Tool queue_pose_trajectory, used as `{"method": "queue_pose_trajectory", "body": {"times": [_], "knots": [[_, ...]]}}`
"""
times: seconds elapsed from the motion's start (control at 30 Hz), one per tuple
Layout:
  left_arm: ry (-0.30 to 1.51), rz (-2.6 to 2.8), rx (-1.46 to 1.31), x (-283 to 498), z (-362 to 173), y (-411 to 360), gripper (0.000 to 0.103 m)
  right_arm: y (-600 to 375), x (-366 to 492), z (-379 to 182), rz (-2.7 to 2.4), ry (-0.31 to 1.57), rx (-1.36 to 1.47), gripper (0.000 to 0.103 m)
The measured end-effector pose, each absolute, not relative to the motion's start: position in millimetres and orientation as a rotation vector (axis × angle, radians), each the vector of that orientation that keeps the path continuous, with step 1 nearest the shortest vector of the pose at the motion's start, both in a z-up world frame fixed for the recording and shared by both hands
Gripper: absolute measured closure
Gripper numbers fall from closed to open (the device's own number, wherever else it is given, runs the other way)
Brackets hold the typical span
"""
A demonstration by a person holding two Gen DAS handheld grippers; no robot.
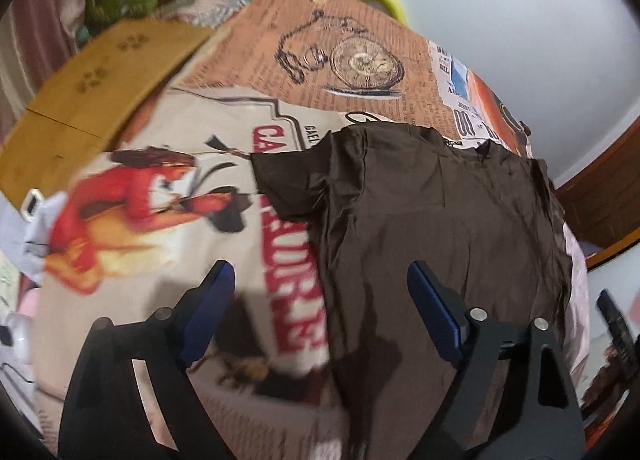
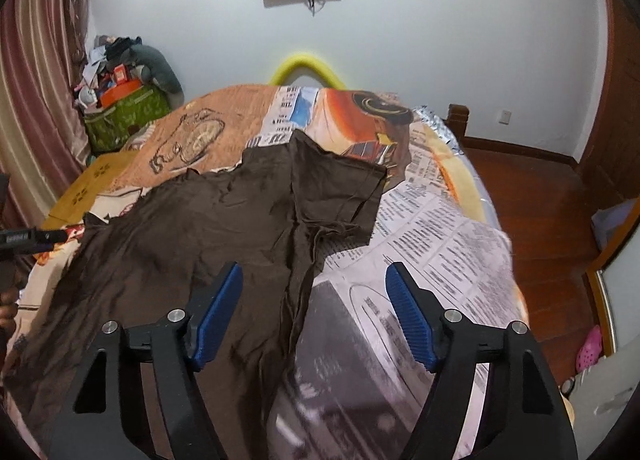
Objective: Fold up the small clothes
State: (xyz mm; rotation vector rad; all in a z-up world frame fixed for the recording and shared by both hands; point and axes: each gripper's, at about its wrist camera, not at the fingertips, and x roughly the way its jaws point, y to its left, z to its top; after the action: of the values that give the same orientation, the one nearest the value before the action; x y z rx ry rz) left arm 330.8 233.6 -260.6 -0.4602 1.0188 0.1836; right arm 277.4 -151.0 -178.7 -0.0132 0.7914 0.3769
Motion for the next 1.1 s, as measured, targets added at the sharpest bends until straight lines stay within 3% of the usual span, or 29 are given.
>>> {"method": "queue_pose_trajectory", "body": {"times": [0.2, 0.4, 0.47, 0.57, 0.67, 0.77, 0.8, 1.1], "knots": [[1.086, 0.149, -0.527, 374.8, -286.7, 240.5, 0.032, -139.0, 300.4, -194.8, 0.443, 0.838, -0.028, 0.039], [1.09, 0.151, -0.537, 397.8, -292.4, 245.5, 0.033, -138.6, 327.0, -199.0, 0.455, 0.847, -0.03, 0.045], [1.104, 0.141, -0.563, 404.9, -297.8, 248.8, 0.033, -142.4, 337.3, -200.4, 0.456, 0.86, -0.013, 0.056], [1.114, 0.136, -0.636, 411.6, -307.9, 258.0, 0.034, -145.0, 353.9, -203.5, 0.464, 0.894, 0.03, 0.061], [1.118, 0.163, -0.653, 415.2, -312.8, 264.9, 0.052, -141.0, 362.5, -208.1, 0.462, 0.904, 0.034, 0.061], [1.124, 0.172, -0.643, 417.2, -317.0, 270.2, 0.086, -137.0, 367.5, -217.8, 0.459, 0.936, 0.02, 0.064], [1.115, 0.163, -0.618, 417.3, -316.5, 269.9, 0.093, -137.0, 370.0, -222.4, 0.461, 0.955, 0.021, 0.065], [0.904, 0.277, -0.027, 416.4, -254.6, 208.2, 0.093, -145.3, 373.4, -229.7, 0.48, 0.985, 0.037, 0.072]]}}
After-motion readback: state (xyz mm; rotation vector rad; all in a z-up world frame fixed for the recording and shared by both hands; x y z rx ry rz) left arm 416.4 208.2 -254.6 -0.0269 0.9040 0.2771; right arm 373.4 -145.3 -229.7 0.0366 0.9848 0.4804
